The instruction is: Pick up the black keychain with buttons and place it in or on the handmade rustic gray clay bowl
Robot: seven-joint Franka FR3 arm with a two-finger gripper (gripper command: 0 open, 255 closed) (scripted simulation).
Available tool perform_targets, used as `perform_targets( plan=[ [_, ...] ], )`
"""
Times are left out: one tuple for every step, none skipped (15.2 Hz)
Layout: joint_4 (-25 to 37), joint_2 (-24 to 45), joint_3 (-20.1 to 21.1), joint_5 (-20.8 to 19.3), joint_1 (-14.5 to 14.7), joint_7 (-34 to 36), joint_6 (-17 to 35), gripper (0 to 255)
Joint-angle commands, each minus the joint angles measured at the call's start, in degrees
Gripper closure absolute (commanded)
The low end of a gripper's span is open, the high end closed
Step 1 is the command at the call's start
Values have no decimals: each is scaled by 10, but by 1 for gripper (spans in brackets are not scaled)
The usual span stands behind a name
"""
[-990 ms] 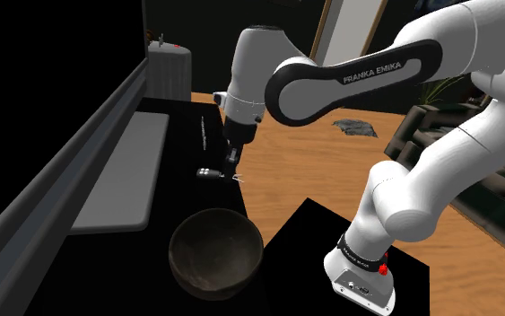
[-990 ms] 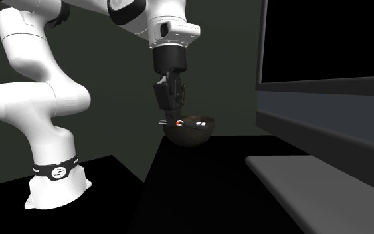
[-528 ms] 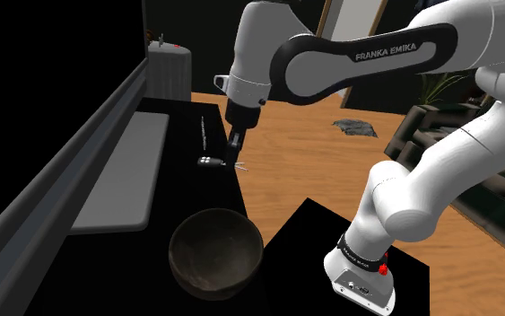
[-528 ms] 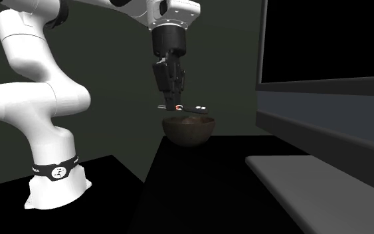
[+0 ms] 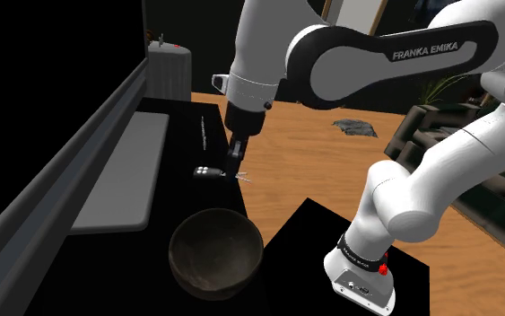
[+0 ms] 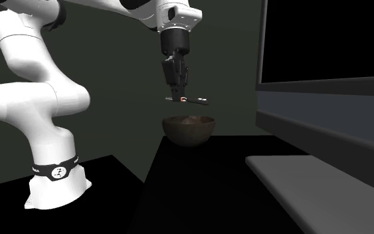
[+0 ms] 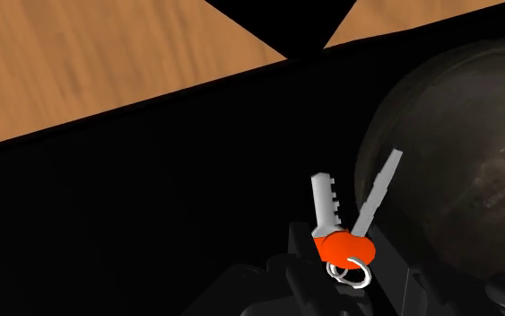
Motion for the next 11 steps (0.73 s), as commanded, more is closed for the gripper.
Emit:
perform_targets(
  plan=[
    [8, -2, 22, 9, 11, 29, -8, 255],
    [11, -2, 33, 13, 17, 43, -10, 255],
    [14, -1, 44, 17, 22, 58, -12, 255],
    [19, 1, 55, 21, 27, 72, -14, 255],
    [24, 3, 66, 24, 32, 86, -16, 255],
    [29, 6, 77, 27, 36, 101, -18, 255],
    [36, 9, 88, 30, 40, 116, -19, 255],
    [41, 13, 97, 32, 43, 127, -21, 255],
    [34, 14, 99, 32, 44, 127, -13, 255],
    [27, 15, 100, 33, 44, 128, -5, 255],
    [20, 16, 101, 33, 44, 128, 3, 255]
  ],
)
